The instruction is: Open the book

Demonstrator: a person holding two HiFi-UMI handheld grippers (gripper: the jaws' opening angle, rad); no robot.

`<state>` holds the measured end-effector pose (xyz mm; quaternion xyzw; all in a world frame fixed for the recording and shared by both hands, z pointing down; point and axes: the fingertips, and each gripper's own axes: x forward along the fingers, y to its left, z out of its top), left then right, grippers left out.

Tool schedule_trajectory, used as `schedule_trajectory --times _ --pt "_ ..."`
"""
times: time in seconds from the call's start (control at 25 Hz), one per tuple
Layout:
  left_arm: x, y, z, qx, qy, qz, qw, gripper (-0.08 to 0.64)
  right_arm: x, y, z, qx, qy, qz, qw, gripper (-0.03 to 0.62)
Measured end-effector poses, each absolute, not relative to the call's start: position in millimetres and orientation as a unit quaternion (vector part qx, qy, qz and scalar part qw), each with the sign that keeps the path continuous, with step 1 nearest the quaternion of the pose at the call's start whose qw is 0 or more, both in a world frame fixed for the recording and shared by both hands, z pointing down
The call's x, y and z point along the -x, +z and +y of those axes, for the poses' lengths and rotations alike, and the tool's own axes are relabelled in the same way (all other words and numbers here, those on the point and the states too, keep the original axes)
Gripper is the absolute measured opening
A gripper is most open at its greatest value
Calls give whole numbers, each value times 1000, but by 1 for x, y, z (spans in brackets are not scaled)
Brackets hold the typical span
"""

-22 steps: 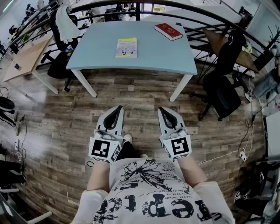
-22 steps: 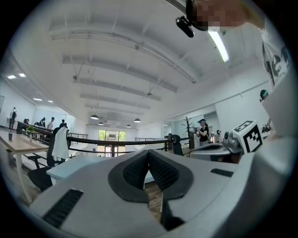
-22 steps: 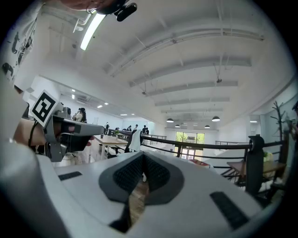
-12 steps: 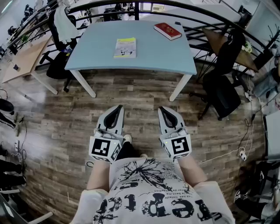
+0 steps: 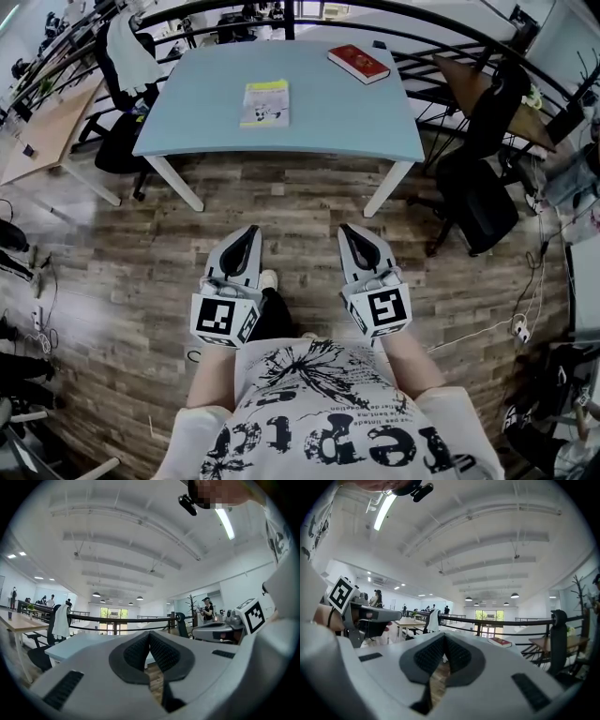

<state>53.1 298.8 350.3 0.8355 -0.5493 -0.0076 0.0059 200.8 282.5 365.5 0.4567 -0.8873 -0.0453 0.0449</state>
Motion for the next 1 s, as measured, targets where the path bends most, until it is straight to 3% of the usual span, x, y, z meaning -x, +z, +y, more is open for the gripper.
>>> schedule_trajectory --times 1.0 --pt "100 363 -30 -874 -8 -484 44 20 -58 377 -37 -530 -2 -845 74 9"
